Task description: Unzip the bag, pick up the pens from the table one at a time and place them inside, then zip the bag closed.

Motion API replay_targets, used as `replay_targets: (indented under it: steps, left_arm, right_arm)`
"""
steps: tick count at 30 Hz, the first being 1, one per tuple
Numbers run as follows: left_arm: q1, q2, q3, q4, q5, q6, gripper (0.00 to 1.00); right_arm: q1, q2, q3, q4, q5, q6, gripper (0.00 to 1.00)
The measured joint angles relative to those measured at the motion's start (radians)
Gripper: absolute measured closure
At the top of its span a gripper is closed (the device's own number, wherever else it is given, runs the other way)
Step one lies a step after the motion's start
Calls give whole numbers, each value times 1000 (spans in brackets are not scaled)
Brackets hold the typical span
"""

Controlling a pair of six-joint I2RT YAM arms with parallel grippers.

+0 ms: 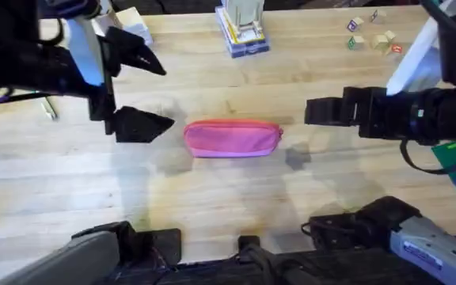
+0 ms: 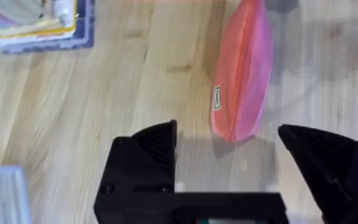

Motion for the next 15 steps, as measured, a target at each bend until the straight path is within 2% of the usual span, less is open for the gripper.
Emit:
replay_targets:
  steps: [8, 15]
  left_arm:
    - [0, -177, 13, 3, -155, -246, 5]
    - [0, -266, 13, 2, -218, -438, 5]
  right_arm:
    - [0, 0, 0, 0, 0, 0, 4]
    - [0, 0, 0, 3, 0, 0, 4]
